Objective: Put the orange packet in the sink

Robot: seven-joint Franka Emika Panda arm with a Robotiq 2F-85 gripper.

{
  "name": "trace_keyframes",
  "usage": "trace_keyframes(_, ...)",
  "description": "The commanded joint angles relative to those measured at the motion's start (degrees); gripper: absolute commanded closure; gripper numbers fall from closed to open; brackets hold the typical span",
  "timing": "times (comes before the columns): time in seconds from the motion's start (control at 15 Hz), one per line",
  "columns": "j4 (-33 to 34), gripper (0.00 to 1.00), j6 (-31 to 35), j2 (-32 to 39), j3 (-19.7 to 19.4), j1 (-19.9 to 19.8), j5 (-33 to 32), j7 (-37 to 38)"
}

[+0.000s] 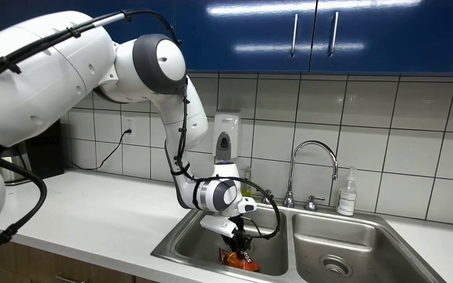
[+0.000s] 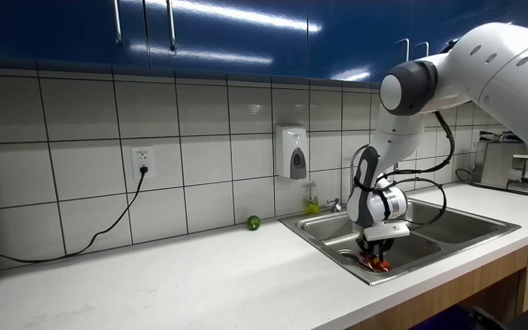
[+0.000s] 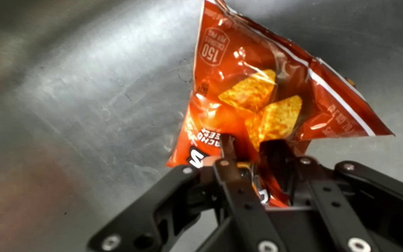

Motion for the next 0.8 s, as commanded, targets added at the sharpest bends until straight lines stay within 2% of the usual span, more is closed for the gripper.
trace_keyframes(0.0,0.4,0.35,-0.1,-1.0,-0.5,0.4,0.7,0.4)
trace_keyframes(0.27,-1.3,0.05,-0.2,-4.6,-0.7,0.9,0.3,-0.1)
trace_keyframes(0.33,-1.7,0.01,-0.2,-5.6,-0.7,1.0,0.3,-0.1)
trace_keyframes(0.73,-3.6,0.0,-0.8,-11.2,-0.5,1.8,-0.1,-0.3)
